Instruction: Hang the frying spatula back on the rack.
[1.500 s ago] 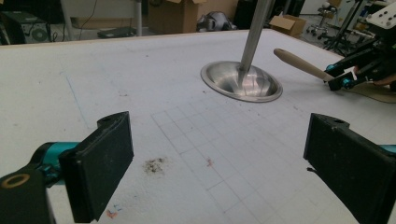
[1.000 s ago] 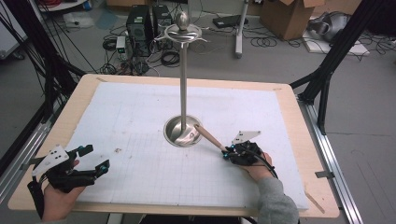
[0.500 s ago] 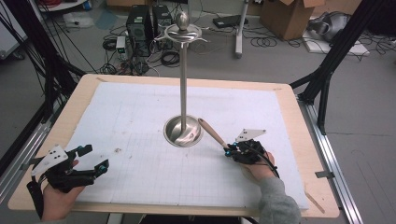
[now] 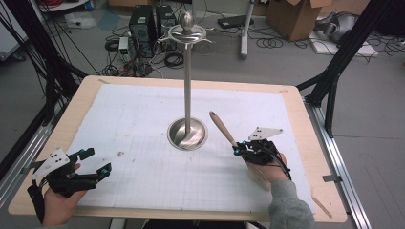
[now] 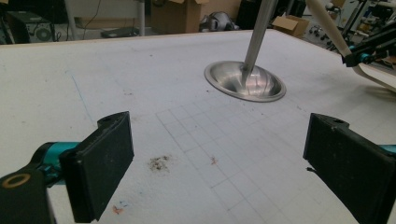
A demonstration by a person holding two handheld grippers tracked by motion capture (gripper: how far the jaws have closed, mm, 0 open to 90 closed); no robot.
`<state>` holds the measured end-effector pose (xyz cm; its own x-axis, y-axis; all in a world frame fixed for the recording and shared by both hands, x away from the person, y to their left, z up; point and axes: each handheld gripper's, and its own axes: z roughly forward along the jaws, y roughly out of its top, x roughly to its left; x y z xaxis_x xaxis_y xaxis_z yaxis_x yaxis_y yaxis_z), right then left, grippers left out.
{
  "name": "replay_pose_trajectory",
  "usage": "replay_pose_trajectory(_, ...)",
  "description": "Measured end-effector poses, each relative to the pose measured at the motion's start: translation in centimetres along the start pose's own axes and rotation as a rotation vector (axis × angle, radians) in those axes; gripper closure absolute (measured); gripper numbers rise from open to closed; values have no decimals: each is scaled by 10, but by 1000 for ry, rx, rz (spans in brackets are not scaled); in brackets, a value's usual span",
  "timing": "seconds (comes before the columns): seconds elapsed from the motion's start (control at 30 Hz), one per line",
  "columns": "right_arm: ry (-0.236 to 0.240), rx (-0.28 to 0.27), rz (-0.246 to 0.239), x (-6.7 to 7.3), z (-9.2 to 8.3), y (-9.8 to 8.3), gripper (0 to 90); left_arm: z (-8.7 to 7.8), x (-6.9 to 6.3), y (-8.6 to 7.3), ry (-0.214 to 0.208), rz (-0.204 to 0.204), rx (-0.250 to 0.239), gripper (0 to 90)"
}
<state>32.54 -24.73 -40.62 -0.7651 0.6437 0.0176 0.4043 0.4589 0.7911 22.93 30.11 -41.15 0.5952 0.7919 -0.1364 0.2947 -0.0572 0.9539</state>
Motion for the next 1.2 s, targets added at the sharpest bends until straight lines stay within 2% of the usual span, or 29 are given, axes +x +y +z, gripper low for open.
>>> replay_pose_trajectory(0.2,13,-48,1,1,-12,11,778,0,0,0,1,-3,0,89)
replay_pose_trajectory(0.73,24,-103,-11,4,-30,30,779,0,0,-1,0,-4,3,89)
replay_pose_trajectory(0.9,-5,-78,-5,5,-37,39,779,0,0,0,0,-3,-1,89)
replay_pose_trajectory(1.2,-11,-106,-9,6,-51,54,779,0,1,-1,-2,-4,4,89)
